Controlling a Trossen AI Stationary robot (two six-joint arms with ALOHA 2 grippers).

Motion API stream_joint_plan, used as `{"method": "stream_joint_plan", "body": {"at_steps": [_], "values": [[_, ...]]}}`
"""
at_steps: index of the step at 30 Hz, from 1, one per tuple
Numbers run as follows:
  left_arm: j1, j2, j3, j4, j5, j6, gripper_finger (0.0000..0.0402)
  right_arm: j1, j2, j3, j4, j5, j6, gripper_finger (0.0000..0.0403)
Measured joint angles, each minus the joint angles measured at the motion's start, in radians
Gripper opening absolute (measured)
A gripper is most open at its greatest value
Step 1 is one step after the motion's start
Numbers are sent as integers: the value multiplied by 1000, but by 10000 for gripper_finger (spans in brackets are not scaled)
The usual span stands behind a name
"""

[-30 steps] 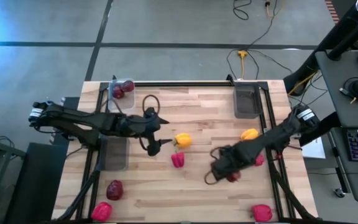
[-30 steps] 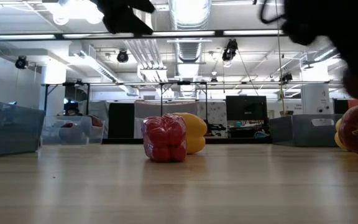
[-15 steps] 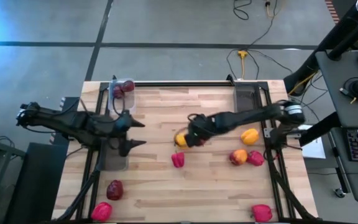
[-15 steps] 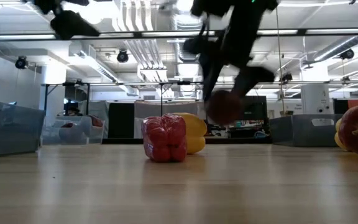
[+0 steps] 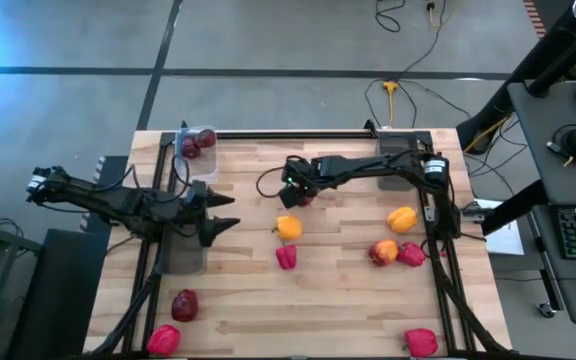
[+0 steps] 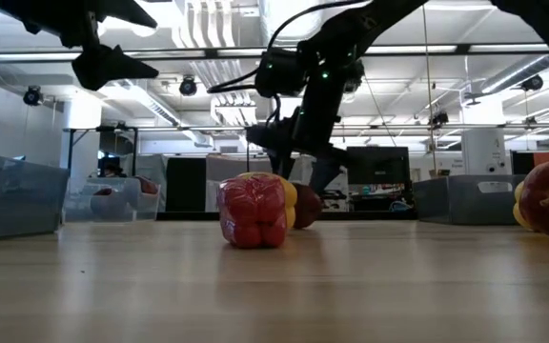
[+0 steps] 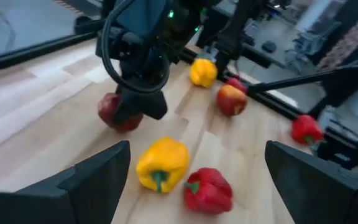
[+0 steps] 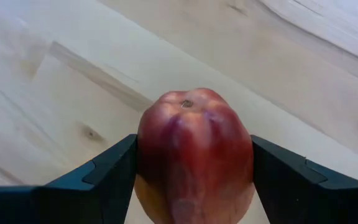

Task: Sort produce into baskets
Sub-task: Put the red apple into the transparent bin

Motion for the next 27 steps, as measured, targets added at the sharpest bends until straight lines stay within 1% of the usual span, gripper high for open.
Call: {"method": "stream_joint_plan", "body": {"at_steps": [3,5,7,11,14,16,20,22,24,27], "values": [[3,33,16,-4,-10,-31,355,-13,31,28,8,-7,-23,273],[2,42,24,34,-10,5,355,-18,40,38,16,-10,-38,288],[2,42,42,57,-10,38,355,-20,40,44,11,-25,-37,311],[21,47,89,35,-59,88,355,-4,-7,46,-30,-29,-36,361],[48,66,135,16,-67,118,355,18,-86,49,-86,-22,-26,377],[68,94,158,-21,-64,131,355,44,-140,49,-145,18,-13,378],[108,183,187,-25,-59,144,364,116,-266,48,-263,121,26,379],[136,243,205,-18,-81,126,369,154,-327,48,-304,174,44,379],[166,309,221,-28,-87,85,371,189,-374,45,-327,251,85,379],[201,411,261,-22,-87,-39,370,234,-433,33,-359,330,118,379]]}}
